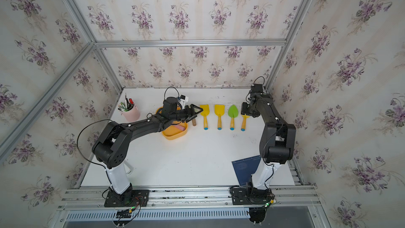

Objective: Take the shovel out of the storage box
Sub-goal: Place the shovel at the center of the board, then pick up the shovel from the storage box.

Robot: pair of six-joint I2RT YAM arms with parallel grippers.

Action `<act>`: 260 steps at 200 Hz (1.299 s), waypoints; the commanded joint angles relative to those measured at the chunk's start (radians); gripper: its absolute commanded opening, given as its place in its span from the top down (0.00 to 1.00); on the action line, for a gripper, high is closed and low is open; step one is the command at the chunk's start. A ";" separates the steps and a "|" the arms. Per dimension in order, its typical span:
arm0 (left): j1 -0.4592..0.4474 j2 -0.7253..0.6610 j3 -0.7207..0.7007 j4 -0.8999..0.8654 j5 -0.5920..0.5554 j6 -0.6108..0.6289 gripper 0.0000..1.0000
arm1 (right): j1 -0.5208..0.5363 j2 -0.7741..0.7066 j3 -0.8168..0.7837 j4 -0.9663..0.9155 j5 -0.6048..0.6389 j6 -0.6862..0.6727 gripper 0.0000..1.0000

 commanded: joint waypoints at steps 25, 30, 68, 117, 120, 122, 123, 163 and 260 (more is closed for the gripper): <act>0.154 -0.192 -0.117 -0.177 0.053 0.148 0.21 | 0.360 0.018 0.147 0.015 -0.022 0.080 0.44; 0.183 -0.217 -0.133 -0.205 0.056 0.165 0.21 | 0.408 0.042 0.179 0.026 -0.030 0.071 0.44; 0.407 -0.397 -0.280 -0.333 0.070 0.254 0.26 | 0.643 0.304 0.484 -0.013 -0.053 -0.037 0.44; 0.537 -0.469 -0.392 -0.326 0.108 0.268 0.27 | 0.731 0.545 0.717 -0.057 -0.070 -0.146 0.43; 0.537 -0.469 -0.393 -0.324 0.110 0.269 0.27 | 0.733 0.552 0.721 -0.057 -0.072 -0.151 0.43; 0.537 -0.468 -0.394 -0.323 0.109 0.270 0.27 | 0.734 0.557 0.723 -0.058 -0.074 -0.155 0.43; 0.537 -0.468 -0.394 -0.324 0.109 0.270 0.27 | 0.735 0.559 0.723 -0.058 -0.076 -0.157 0.43; 0.538 -0.450 -0.425 -0.290 0.103 0.274 0.28 | 0.763 0.620 0.704 -0.037 -0.087 -0.262 0.43; 0.537 -0.454 -0.458 -0.279 0.094 0.282 0.28 | 0.783 0.716 0.763 -0.037 -0.111 -0.319 0.45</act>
